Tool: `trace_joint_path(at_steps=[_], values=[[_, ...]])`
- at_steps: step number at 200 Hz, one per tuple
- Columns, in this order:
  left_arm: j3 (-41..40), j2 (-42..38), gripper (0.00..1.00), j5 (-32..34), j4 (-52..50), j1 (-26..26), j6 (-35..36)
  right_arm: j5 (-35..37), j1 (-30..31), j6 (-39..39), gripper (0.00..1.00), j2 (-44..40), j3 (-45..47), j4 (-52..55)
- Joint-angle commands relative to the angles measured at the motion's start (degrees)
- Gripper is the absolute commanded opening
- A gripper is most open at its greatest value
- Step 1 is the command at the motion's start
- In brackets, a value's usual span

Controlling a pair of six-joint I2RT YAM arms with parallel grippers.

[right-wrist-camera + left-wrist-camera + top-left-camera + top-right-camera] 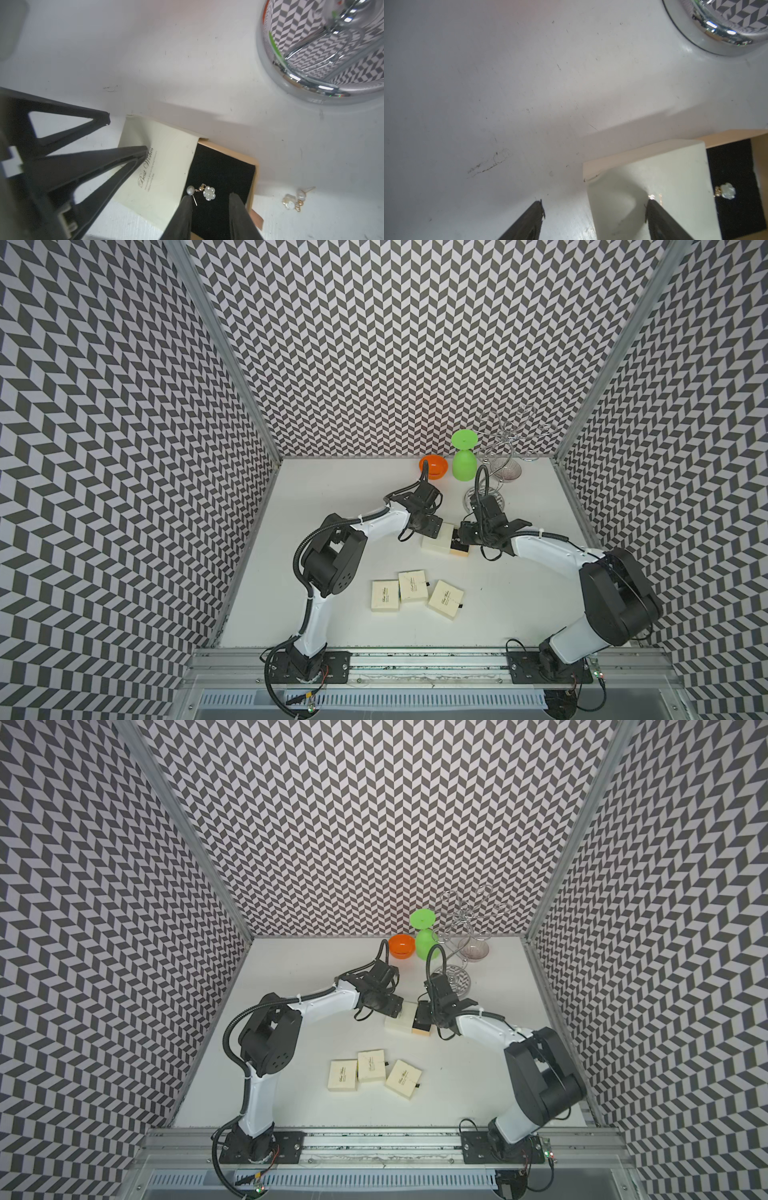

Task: Take out the earrings from the drawer-style jewelry box
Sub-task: Pick up the earring from the drawer.

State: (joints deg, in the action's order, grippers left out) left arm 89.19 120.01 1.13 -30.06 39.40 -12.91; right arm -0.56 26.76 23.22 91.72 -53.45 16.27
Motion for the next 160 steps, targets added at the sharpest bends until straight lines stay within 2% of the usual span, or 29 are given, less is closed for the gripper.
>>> trace_joint_path(at_steps=[1,120,160], values=[[-1.47,2.91,0.8,2.76,-4.83,0.33,0.73,-0.61,0.61,-0.94,0.32,2.12,-2.08,-1.42],[-1.47,2.87,0.8,2.57,-4.83,0.16,0.75,1.79,1.87,-0.98,0.32,6.04,-2.27,-2.37],[-1.47,3.04,0.8,2.4,-4.91,-0.01,0.75,2.32,1.95,-0.82,0.29,7.29,-1.92,-3.57]])
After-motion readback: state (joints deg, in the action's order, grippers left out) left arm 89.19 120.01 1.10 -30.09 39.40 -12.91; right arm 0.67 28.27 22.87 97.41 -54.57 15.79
